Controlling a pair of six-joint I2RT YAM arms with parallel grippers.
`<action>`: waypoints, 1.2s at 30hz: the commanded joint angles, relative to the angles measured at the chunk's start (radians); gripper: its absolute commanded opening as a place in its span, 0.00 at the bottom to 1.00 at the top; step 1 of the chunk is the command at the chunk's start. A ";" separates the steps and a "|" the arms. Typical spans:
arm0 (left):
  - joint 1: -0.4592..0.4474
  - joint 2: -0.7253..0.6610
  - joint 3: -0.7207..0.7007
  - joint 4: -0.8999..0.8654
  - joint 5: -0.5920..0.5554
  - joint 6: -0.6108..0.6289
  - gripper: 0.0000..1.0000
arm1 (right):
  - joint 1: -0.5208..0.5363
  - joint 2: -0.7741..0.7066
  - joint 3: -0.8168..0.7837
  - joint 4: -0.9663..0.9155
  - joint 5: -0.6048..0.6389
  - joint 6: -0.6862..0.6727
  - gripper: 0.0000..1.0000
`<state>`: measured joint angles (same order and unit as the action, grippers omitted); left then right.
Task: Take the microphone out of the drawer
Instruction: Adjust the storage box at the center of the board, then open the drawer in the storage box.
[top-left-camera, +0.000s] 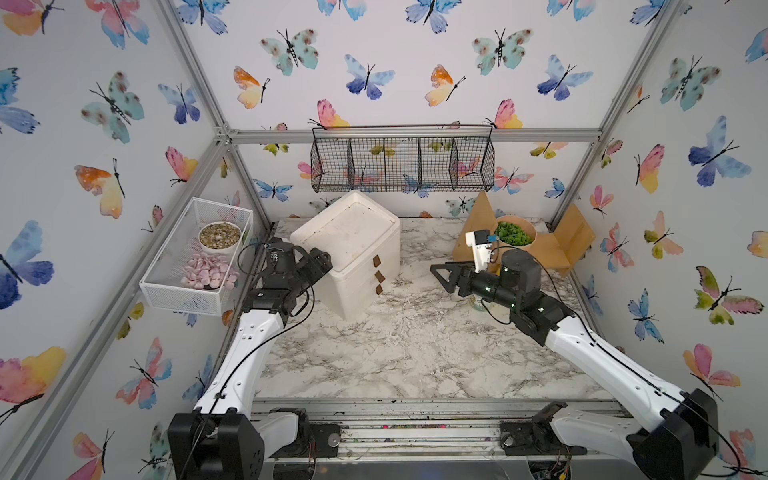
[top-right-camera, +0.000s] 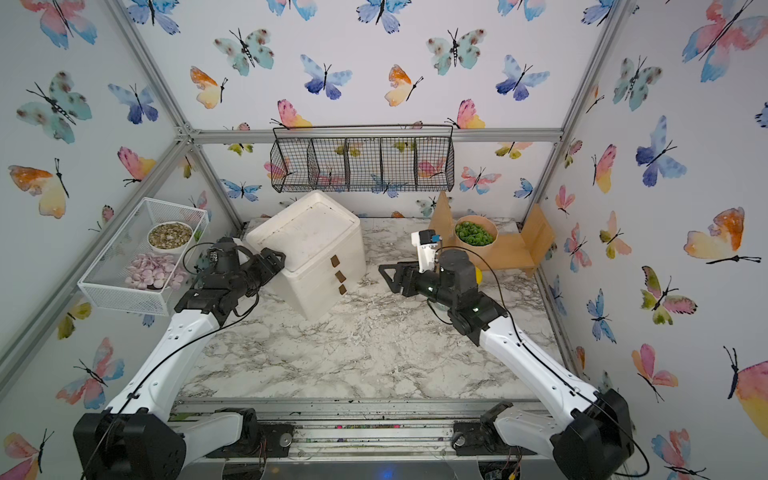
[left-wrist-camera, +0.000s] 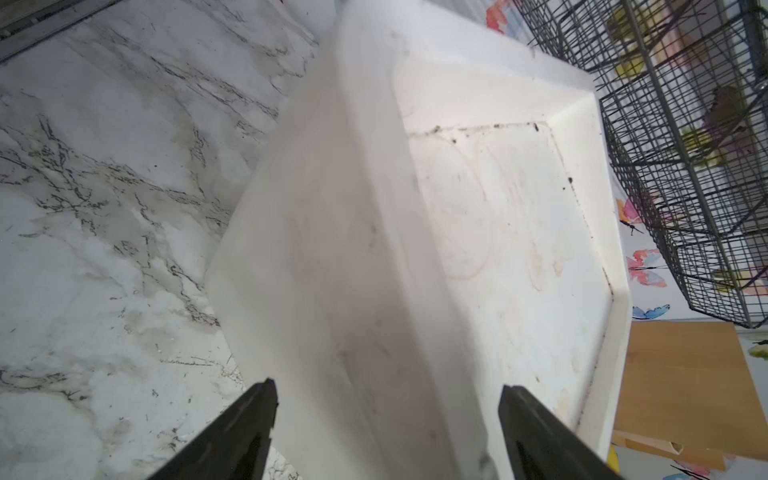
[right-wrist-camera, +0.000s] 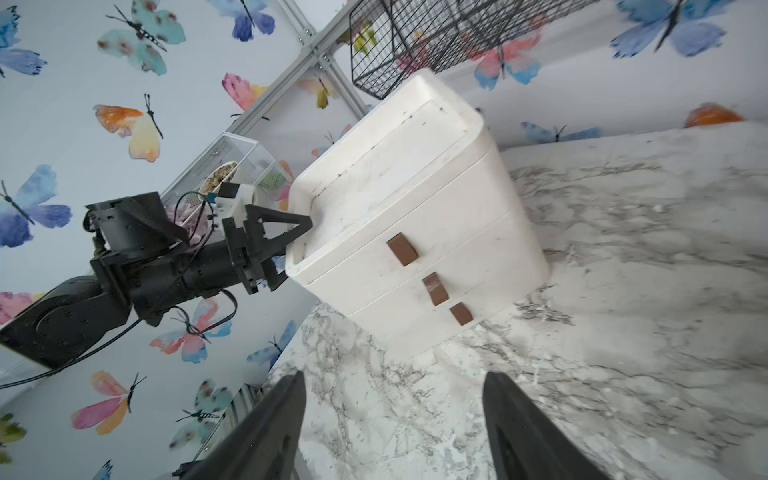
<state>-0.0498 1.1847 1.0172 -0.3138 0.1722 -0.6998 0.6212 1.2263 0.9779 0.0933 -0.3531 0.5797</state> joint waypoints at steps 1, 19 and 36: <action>0.011 -0.001 0.021 -0.016 0.087 0.028 0.87 | 0.048 0.079 0.034 0.143 -0.020 0.055 0.72; 0.010 -0.017 0.003 0.004 0.014 0.004 0.72 | 0.133 0.485 0.133 0.535 -0.128 0.088 0.69; 0.010 -0.031 0.002 -0.001 0.016 -0.007 0.74 | 0.132 0.666 0.220 0.604 -0.084 0.092 0.62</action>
<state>-0.0410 1.1786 1.0229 -0.3119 0.1898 -0.7055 0.7517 1.8790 1.1790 0.6529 -0.4480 0.6666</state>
